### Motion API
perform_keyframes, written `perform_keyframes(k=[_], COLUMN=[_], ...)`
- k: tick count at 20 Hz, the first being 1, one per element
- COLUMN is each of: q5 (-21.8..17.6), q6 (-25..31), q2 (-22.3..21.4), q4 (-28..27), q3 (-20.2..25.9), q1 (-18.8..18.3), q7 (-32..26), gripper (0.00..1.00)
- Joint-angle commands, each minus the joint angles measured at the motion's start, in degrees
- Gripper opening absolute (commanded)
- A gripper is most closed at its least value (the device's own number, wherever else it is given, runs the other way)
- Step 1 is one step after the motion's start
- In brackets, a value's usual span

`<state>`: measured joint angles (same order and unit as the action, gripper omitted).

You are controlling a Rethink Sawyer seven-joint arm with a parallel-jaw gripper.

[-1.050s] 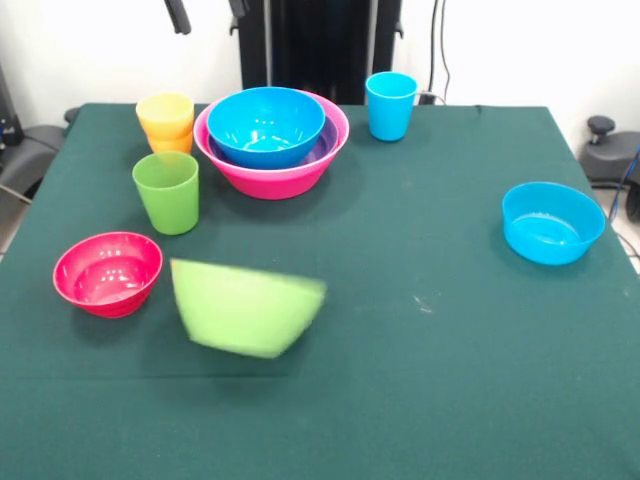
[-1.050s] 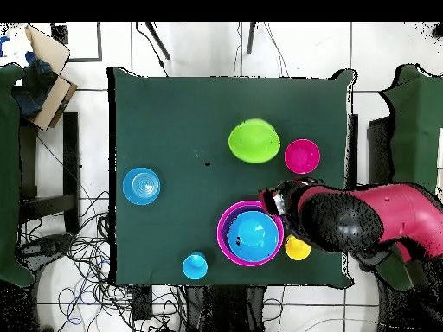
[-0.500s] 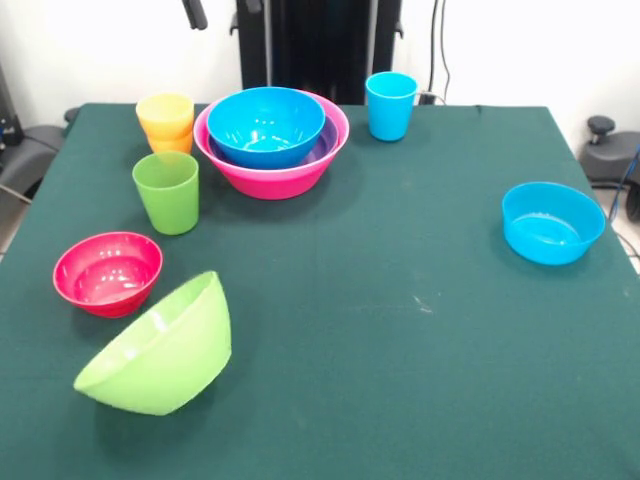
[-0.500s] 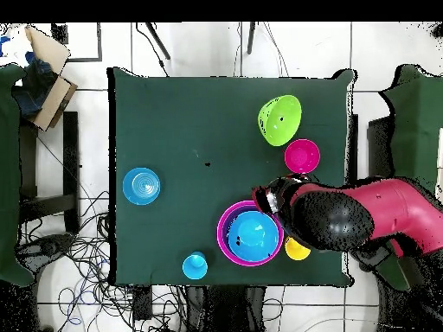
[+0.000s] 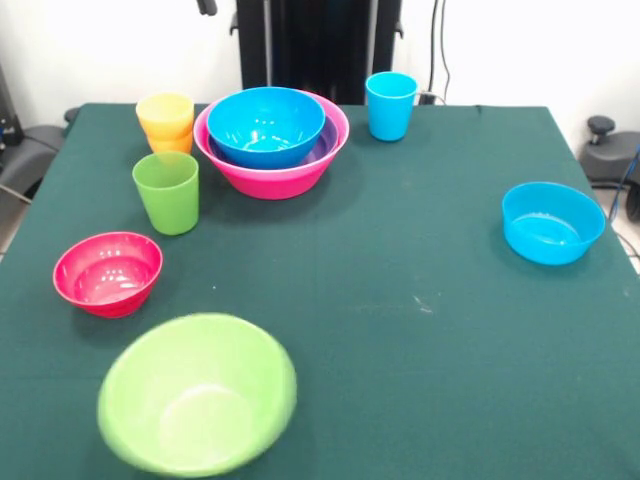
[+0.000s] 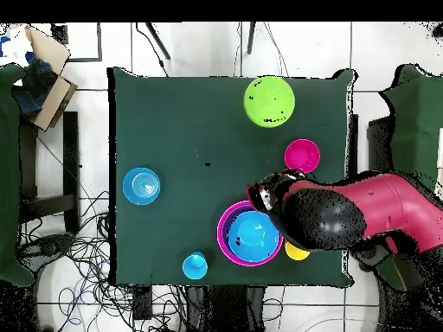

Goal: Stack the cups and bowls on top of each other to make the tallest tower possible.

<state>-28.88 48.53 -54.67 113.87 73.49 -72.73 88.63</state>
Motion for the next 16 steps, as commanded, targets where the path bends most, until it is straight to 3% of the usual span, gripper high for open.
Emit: perform_keyframes(k=[1,6,11,16], q5=[-0.79,-2.04,-5.50,-7.10], q6=[7.60,14.71,22.14,28.23], q2=[-1.92,2.06,9.41,15.09], q4=[-6.57,-17.47,-32.69,-45.02], q3=[-2.97,-9.25,-15.71,-19.29], q1=[8.95,17.71,27.55,34.72], q7=[-6.05,-6.62,-8.04,-8.91], gripper=[1.00,1.00,1.00,1.00])
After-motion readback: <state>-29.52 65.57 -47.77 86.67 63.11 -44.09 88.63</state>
